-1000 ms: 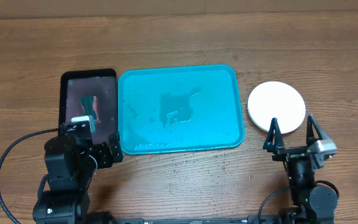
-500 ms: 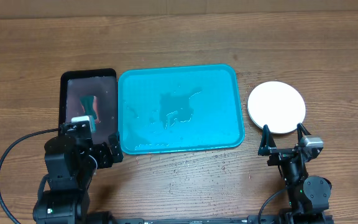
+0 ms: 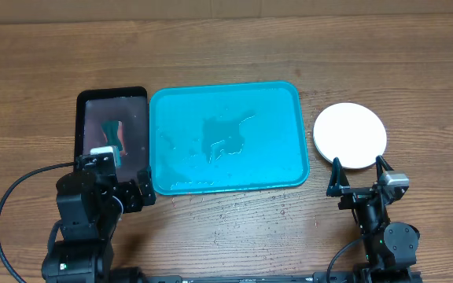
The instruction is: Clean dirty plates on tray and stack at the side
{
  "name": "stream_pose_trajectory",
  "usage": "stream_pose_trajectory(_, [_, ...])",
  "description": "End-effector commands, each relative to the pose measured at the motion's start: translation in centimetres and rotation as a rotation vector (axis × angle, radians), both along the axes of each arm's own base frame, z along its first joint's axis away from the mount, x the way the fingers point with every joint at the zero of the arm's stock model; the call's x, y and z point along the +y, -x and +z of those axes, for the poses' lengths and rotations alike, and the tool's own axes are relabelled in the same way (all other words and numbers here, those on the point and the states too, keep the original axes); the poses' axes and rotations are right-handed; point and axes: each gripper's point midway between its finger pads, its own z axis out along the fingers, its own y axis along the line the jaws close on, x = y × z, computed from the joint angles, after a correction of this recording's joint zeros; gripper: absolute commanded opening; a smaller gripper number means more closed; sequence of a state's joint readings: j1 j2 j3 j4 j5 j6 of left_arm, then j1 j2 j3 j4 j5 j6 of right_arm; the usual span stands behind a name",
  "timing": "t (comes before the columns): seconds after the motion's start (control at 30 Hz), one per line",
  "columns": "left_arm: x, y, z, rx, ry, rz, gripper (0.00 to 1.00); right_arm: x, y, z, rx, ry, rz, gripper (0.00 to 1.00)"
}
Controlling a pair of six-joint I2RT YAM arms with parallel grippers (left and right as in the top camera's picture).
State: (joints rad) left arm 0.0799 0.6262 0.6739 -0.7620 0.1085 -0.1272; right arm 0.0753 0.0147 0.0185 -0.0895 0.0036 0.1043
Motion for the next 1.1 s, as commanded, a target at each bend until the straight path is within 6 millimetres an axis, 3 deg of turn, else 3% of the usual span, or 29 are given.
stream_pose_trajectory(0.0, [0.1, 0.0, 0.0, -0.004, -0.017, -0.008, 1.0, 0.1, 0.0, -0.1, -0.007, 0.004, 0.005, 1.0])
stream_pose_trajectory(0.37, [0.1, 0.0, 0.0, -0.004, -0.018, -0.008, 1.0, 0.1, 0.0, -0.1, -0.007, 0.003, 0.005, 1.0])
stream_pose_trajectory(0.57, [-0.1, 1.1, 0.6, -0.041, -0.02, -0.011, 1.0, 0.1, 0.0, -0.1, -0.007, 0.004, 0.005, 1.0])
stream_pose_trajectory(0.7, [-0.1, 0.8, 0.9, -0.173, -0.028, -0.013, 1.0, 0.1, 0.0, -0.1, -0.007, 0.004, 0.005, 1.0])
stream_pose_trajectory(0.93, [-1.8, -0.2, -0.3, -0.444, -0.011, -0.093, 1.0, 0.1, 0.0, -0.1, -0.007, 0.003, 0.005, 1.0])
stream_pose_trajectory(1.07, [-2.4, -0.7, 0.3, -0.609, -0.02, -0.122, 1.0, 0.1, 0.0, -0.1, -0.007, 0.004, 0.005, 1.0])
